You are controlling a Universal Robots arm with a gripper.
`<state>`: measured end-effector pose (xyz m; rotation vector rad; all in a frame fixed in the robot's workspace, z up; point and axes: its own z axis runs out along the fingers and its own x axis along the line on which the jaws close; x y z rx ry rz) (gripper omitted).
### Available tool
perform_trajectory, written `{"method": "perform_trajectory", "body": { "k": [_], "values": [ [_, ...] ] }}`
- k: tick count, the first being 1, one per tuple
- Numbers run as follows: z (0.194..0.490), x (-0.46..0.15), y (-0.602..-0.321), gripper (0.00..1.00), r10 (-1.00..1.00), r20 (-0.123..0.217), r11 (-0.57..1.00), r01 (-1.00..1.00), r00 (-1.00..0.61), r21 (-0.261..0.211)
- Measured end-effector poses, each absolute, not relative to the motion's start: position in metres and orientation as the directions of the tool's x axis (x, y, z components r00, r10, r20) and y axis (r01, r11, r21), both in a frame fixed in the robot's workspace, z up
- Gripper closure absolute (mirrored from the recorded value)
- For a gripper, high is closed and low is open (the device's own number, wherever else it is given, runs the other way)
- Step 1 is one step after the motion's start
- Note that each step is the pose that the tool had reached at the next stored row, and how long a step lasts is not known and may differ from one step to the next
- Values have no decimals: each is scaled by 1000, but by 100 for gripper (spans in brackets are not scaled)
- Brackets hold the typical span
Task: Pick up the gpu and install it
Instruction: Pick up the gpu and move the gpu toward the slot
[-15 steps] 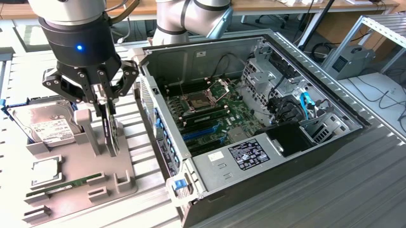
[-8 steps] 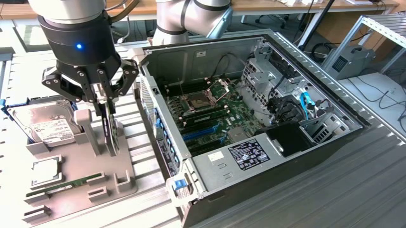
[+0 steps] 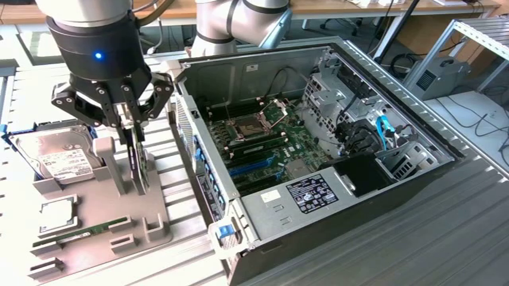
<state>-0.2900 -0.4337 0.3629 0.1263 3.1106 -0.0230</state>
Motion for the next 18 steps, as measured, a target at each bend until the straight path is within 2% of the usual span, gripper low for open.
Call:
{"method": "perform_trajectory", "body": {
  "k": [18],
  "values": [
    [368,-290,-434,73,81,-29,997,81,-996,-14]
  ]
}}
